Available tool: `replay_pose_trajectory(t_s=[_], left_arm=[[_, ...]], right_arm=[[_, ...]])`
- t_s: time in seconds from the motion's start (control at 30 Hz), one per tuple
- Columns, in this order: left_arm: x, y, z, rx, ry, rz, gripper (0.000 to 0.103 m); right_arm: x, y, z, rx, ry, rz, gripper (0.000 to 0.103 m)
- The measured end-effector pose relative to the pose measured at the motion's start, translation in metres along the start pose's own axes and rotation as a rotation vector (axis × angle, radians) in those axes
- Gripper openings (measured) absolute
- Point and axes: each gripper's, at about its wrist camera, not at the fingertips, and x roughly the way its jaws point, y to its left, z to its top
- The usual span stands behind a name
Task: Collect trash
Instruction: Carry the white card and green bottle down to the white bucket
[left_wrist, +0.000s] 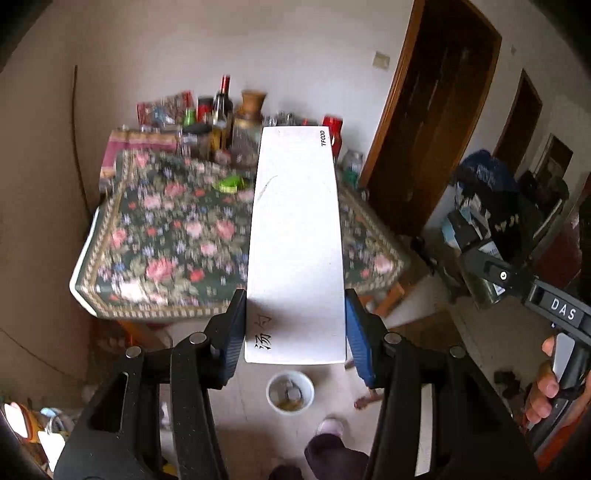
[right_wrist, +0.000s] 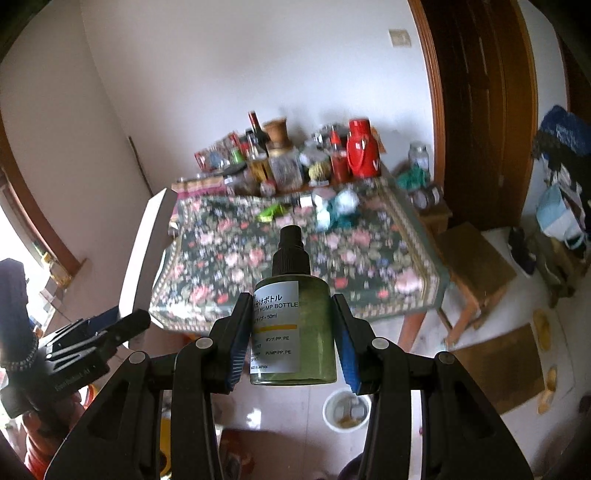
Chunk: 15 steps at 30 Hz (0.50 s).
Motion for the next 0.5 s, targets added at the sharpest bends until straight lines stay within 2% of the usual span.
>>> replay_pose_trajectory(t_s=[0.3,0.5], left_arm=[[0.054,0.005,-0.05,-0.048,0.153,0.036,0.05],[0.119,0.006,-0.096,-0.074,0.265,0.048,0.05]], right_arm=[[0.049,-0.02,-0.037,0.015,0.16,0.009,0.039],[0.101,-0.049,-0.073,0.008,0.258,-0.031,0.039]])
